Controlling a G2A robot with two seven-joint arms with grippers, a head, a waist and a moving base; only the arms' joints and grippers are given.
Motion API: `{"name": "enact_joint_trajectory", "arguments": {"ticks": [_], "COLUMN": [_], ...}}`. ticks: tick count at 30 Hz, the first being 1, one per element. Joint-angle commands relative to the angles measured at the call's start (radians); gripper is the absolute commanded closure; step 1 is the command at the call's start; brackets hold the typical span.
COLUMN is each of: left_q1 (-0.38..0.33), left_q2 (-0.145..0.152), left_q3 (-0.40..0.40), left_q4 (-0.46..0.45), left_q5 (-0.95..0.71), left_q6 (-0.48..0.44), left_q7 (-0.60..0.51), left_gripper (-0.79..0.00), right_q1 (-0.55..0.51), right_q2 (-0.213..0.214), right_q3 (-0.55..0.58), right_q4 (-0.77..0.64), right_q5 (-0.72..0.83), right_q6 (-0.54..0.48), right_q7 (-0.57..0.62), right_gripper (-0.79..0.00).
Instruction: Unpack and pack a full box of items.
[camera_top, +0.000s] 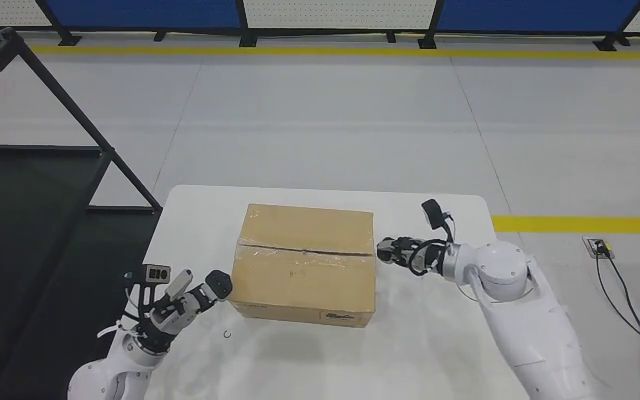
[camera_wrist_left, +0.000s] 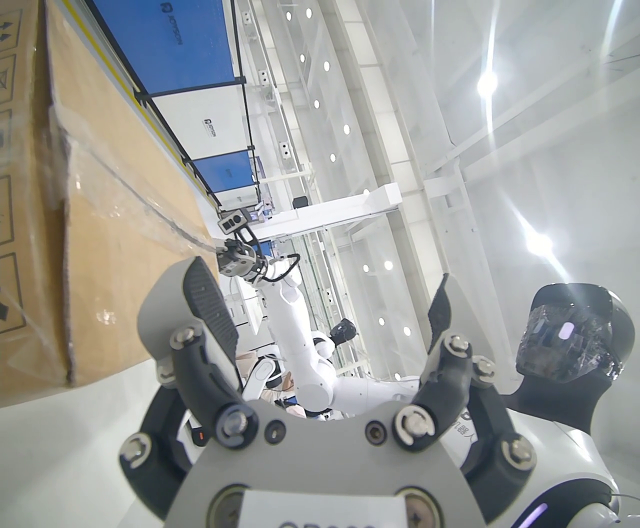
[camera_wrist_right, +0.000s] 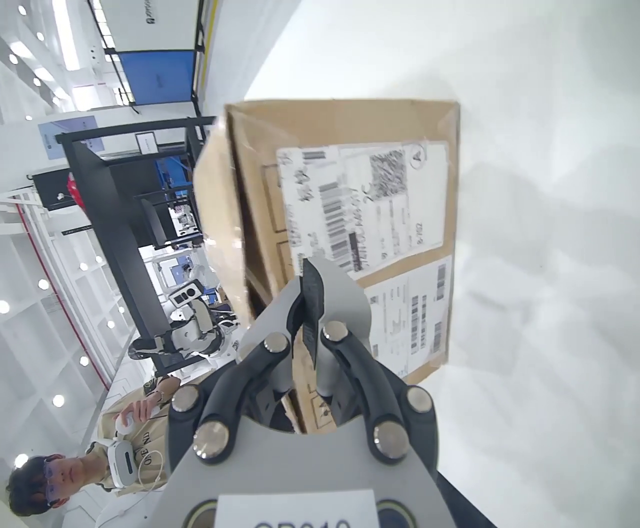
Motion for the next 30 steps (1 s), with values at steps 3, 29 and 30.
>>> {"name": "enact_joint_trajectory", "arguments": {"ticks": [3, 29, 30], "left_q1": [0.0, 0.047, 0.05], "left_q2": [0.002, 0.012, 0.012], "left_q3": [-0.004, -0.08, -0.082], "left_q4": [0.003, 0.03, 0.03], "left_q5": [-0.005, -0.092, -0.094], "left_q6": [0.0, -0.047, -0.048], "left_q7": [-0.003, -0.026, -0.029], "left_gripper": [-0.785, -0.785, -0.785], "right_q1": [-0.039, 0.181, 0.191], "right_q2": [0.005, -0.072, -0.077], "right_q3": [0.029, -0.382, -0.394], "right_q4": [-0.112, 0.04, 0.047], "right_q5": [0.034, -0.017, -0.016], "right_q6": [-0.021, 0.056, 0.054], "right_q7": [-0.036, 0.003, -0.003], "right_gripper": [0.0, 0.0, 0.0]}}
